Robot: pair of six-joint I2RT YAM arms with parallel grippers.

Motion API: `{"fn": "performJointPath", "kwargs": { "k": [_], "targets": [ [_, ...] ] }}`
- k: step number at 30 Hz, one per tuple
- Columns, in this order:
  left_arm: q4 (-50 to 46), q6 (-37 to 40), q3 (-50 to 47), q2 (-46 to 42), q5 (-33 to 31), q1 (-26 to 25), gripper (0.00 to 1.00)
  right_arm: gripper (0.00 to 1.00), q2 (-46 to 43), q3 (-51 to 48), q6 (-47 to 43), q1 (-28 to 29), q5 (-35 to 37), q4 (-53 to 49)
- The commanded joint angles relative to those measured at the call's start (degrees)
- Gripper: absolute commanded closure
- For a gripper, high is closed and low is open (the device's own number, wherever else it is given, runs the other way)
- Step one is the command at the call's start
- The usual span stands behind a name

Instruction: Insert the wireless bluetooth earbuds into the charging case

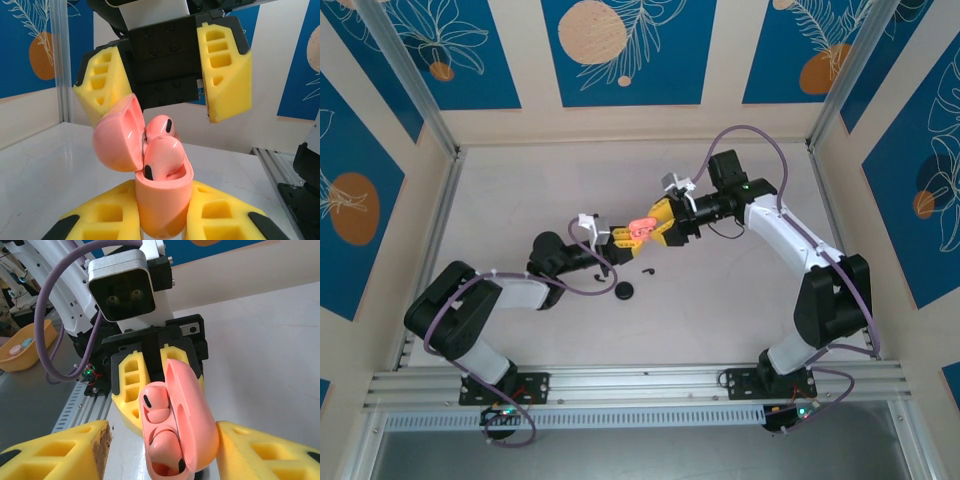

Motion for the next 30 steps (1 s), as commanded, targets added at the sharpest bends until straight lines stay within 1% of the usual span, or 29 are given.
{"fn": "performJointPath", "kwargs": {
  "k": [1,3,9,12,14,16,18,20,23,26,30],
  "targets": [
    [3.0,-2.2,1.1,-0.1,-3.2,0.6,0.87,0.46,-1.9,0.8,-3.2,0.1,-5.3,-5.7],
    [2.9,-3.1,1.3,0.4,-3.8,1.0,0.87,0.49,-3.6,-0.4,-3.1,-0.5,-5.3,-5.5],
    [1.6,-5.5,1.6,1.3,-5.0,1.4,0.87,0.57,-8.1,-5.9,0.6,-3.5,-6.0,-0.7],
    [-0.7,-7.4,1.5,1.4,-7.8,1.9,0.87,0.59,-8.4,-7.6,6.9,-3.8,-2.8,3.9],
    [-1.8,-10.6,0.9,1.8,-11.4,2.6,0.88,0.56,-8.2,-9.4,16.1,-3.5,3.4,8.9],
    [-2.9,-13.5,0.1,2.3,-14.0,3.3,0.89,0.54,-7.6,-10.4,24.1,-2.8,9.1,10.9],
    [-5.7,-17.3,-0.9,2.5,-17.4,4.3,0.89,0.49,-7.0,-10.3,31.5,-2.0,14.6,10.3],
    [-9.6,-22.0,-2.0,2.2,-20.7,5.7,0.9,0.48,-6.2,-9.9,39.1,-0.7,20.7,8.4],
    [-17.4,-28.4,-2.5,1.7,-22.0,8.3,0.9,0.45,-4.9,-9.3,50.7,1.9,29.1,5.1],
    [-26.0,-33.2,-2.1,1.1,-20.8,10.9,0.9,0.43,-1.9,-7.1,62.2,5.7,37.2,-1.4],
    [-39.7,-36.3,-0.9,-1.1,-20.5,13.6,0.9,0.42,2.2,-3.9,71.9,11.9,42.3,-7.8]
  ]
}}
